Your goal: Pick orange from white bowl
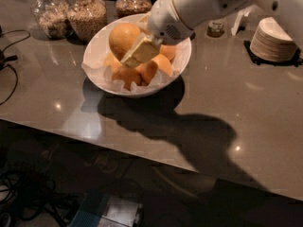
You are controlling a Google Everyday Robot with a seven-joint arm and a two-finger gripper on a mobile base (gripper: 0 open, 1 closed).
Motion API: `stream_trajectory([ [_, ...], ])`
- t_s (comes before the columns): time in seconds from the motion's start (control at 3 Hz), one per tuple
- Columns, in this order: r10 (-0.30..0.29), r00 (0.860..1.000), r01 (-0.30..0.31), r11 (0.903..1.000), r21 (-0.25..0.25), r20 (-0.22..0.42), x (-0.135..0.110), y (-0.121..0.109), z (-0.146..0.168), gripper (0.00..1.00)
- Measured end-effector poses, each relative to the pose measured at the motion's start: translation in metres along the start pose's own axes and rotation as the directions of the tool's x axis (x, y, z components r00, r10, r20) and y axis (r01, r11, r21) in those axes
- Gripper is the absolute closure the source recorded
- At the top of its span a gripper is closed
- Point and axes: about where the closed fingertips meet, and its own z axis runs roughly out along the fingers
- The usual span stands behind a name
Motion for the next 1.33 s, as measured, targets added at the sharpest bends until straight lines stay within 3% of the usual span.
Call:
stream_trajectory([
  [0.33,0.053,0.999,-0.054,0.9913,0.12,0.013,-0.002,0.027,-0.035,1.0],
  [0.67,0.104,0.993,-0.115,0.9678,0.224,0.062,-0.003,0.064,-0.065,1.0],
  [1.0,0.163,0.977,-0.194,0.9448,0.264,0.135,0.022,0.091,-0.091,1.0],
  [1.33,0.193,0.961,-0.237,0.9448,0.226,0.2,0.042,0.1,-0.115,1.0],
])
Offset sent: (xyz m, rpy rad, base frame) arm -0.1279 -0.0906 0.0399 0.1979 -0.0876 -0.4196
